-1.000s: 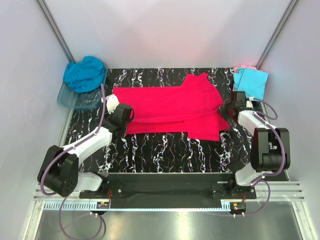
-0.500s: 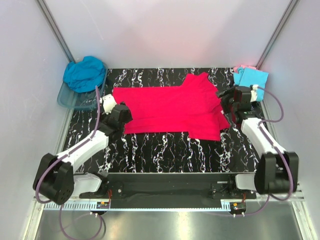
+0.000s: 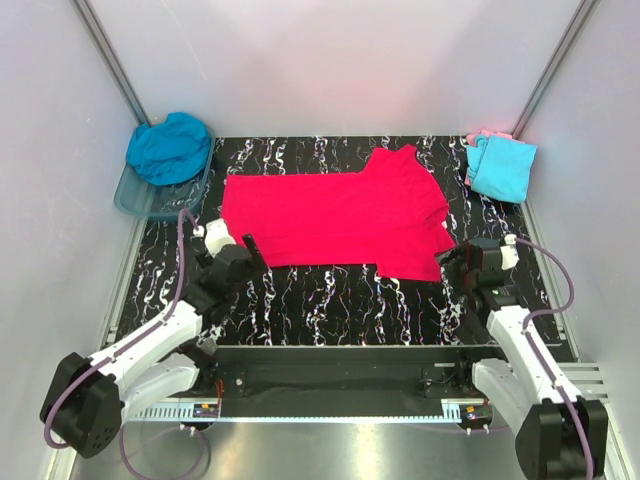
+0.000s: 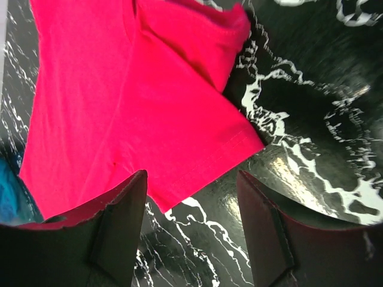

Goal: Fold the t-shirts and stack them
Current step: Fold the tshirt

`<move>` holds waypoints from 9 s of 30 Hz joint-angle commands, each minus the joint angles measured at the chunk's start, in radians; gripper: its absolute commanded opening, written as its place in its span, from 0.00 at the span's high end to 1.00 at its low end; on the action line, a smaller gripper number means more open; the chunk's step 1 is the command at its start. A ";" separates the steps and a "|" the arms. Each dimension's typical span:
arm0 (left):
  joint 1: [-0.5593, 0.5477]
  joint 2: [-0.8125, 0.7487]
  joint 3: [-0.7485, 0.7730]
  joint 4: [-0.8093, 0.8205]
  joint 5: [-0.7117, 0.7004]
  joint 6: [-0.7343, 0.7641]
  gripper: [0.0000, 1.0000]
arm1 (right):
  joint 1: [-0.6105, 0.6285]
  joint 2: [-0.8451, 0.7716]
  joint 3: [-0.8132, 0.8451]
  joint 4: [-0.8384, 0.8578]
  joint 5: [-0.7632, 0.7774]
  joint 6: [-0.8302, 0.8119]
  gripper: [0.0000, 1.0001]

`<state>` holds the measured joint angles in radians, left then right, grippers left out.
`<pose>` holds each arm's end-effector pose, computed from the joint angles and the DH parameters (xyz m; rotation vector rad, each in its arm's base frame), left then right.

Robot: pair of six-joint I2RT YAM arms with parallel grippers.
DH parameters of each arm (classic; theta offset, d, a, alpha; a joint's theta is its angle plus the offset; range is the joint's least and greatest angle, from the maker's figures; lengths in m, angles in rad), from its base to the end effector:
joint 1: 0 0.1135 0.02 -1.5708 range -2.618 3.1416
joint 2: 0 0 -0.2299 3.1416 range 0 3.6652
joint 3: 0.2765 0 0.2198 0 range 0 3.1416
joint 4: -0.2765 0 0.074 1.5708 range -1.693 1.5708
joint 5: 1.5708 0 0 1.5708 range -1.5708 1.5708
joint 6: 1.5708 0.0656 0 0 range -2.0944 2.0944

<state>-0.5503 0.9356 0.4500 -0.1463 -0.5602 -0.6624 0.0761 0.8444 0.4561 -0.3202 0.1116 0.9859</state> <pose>0.1914 -0.0765 0.1764 -0.4185 2.0545 -0.1093 0.1914 0.0073 0.1703 1.0684 2.0493 0.4269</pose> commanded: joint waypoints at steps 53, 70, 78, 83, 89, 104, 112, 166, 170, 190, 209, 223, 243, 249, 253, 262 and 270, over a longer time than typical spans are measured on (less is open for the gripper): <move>-0.002 -0.061 -0.071 0.152 0.057 0.052 0.09 | -0.059 0.453 0.138 0.055 -0.059 -0.102 0.80; -0.002 -0.057 -0.073 0.157 0.059 0.049 0.10 | -0.059 0.381 0.257 0.089 -0.148 -0.035 1.00; -0.002 -0.043 -0.070 0.163 0.071 0.044 0.10 | -0.059 0.508 0.435 0.164 -0.193 -0.007 1.00; -0.002 -0.050 -0.068 0.166 0.071 0.047 0.11 | -0.055 0.654 0.555 0.224 -0.202 0.034 1.00; -0.002 -0.058 -0.071 0.163 0.069 0.049 0.11 | -0.052 0.835 0.713 0.251 -0.211 0.046 1.00; -0.003 -0.026 -0.070 0.177 0.082 0.053 0.11 | 0.016 1.234 1.081 0.251 -0.208 0.066 1.00; -0.002 -0.027 -0.076 0.197 0.097 0.066 0.11 | 0.014 1.299 1.178 0.266 -0.207 0.002 0.44; -0.002 -0.069 -0.085 0.209 0.125 0.070 0.12 | 0.074 1.072 0.650 0.405 -0.196 -0.040 0.53; -0.003 -0.064 -0.083 0.209 0.123 0.070 0.12 | 0.077 1.075 0.635 0.418 -0.220 -0.030 0.58; -0.002 -0.078 -0.085 0.203 0.117 0.070 0.12 | 0.091 0.996 0.705 0.394 -0.254 -0.030 1.00; -0.002 -0.096 -0.091 0.195 0.115 0.073 0.12 | 0.132 1.286 1.052 0.326 -0.308 -0.026 0.94; -0.002 -0.046 -0.088 0.223 0.132 0.057 0.10 | 0.162 0.964 0.850 0.401 -0.254 -0.099 0.35; 0.018 0.410 0.134 0.352 0.040 0.046 0.04 | 0.327 -0.063 -0.068 0.409 -0.293 -0.220 0.35; 0.049 0.457 0.219 0.315 0.005 0.092 0.04 | 0.327 -0.137 -0.158 0.366 -0.323 -0.236 0.35; 0.146 0.439 0.187 0.307 0.089 0.066 0.04 | 0.329 -0.163 -0.197 0.351 -0.314 -0.254 0.35; 0.363 0.249 -0.056 0.424 0.352 -0.043 0.05 | 0.329 -0.122 -0.204 0.379 -0.297 -0.263 0.34; 0.378 0.235 -0.073 0.438 0.368 -0.039 0.05 | 0.327 -0.093 -0.209 0.403 -0.297 -0.251 0.34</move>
<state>-0.1791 1.1755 0.3771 0.2214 -0.2237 -0.6907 0.3985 0.7528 0.2451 0.0330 -0.1886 0.7441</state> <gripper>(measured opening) 0.950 0.657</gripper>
